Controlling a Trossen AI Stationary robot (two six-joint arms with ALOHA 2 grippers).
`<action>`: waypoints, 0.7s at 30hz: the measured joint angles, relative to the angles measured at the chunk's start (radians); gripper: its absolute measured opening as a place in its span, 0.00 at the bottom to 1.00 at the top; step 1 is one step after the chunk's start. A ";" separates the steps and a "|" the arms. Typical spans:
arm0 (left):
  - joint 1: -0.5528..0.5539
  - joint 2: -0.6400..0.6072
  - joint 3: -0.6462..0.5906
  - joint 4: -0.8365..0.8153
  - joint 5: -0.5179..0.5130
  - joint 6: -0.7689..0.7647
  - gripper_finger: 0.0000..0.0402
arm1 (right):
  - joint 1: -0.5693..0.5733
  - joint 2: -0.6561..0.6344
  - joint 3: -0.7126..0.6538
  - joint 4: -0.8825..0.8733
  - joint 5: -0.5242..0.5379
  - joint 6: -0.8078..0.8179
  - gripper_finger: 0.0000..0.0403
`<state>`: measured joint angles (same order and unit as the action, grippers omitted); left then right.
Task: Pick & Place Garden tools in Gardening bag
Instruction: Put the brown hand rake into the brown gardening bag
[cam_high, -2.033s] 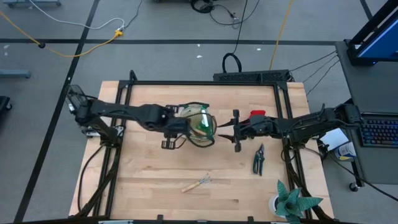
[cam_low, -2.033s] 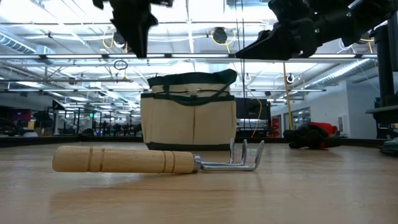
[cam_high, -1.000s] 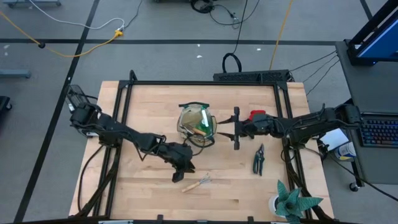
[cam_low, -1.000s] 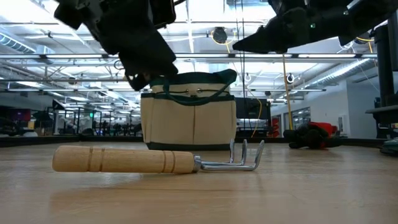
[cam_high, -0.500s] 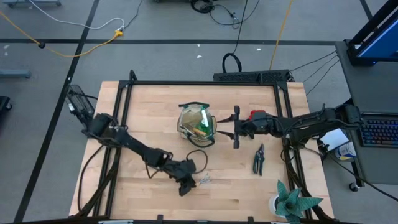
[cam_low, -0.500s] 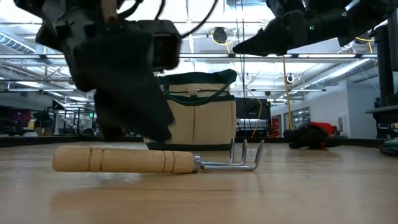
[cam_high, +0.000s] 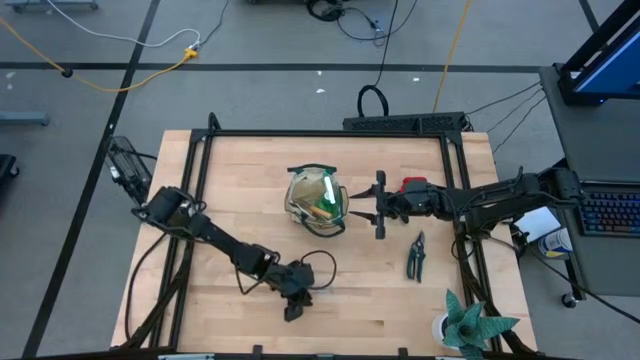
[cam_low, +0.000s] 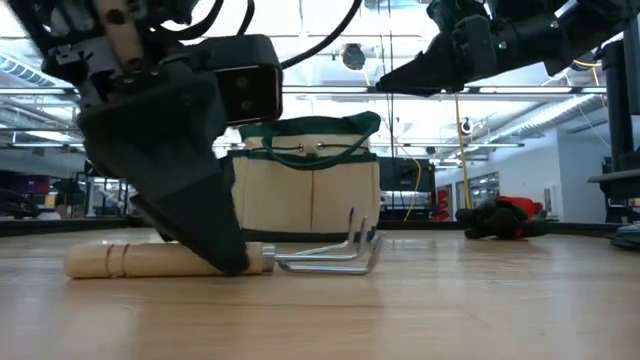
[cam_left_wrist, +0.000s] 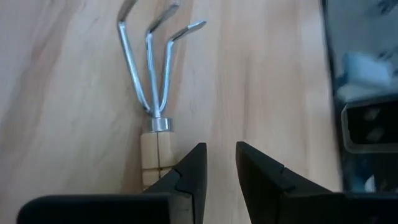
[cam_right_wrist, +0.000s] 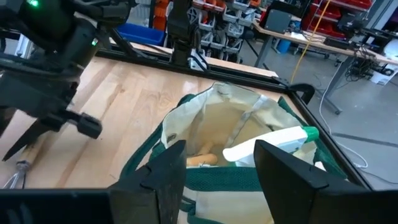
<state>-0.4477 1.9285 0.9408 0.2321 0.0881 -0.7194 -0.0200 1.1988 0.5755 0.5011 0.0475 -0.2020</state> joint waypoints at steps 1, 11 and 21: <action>0.000 -0.002 0.000 -0.007 0.003 0.028 0.23 | 0.000 0.000 0.000 -0.003 0.000 0.000 0.45; -0.007 -0.156 0.069 -0.356 -0.177 0.203 0.23 | 0.000 0.000 -0.001 -0.012 0.000 -0.001 0.45; -0.002 -0.097 0.063 -0.369 -0.115 0.202 0.23 | 0.000 0.000 0.000 -0.020 0.000 -0.003 0.45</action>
<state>-0.4498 1.8313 1.0037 -0.1366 -0.0264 -0.5176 -0.0200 1.1992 0.5751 0.4808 0.0475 -0.2050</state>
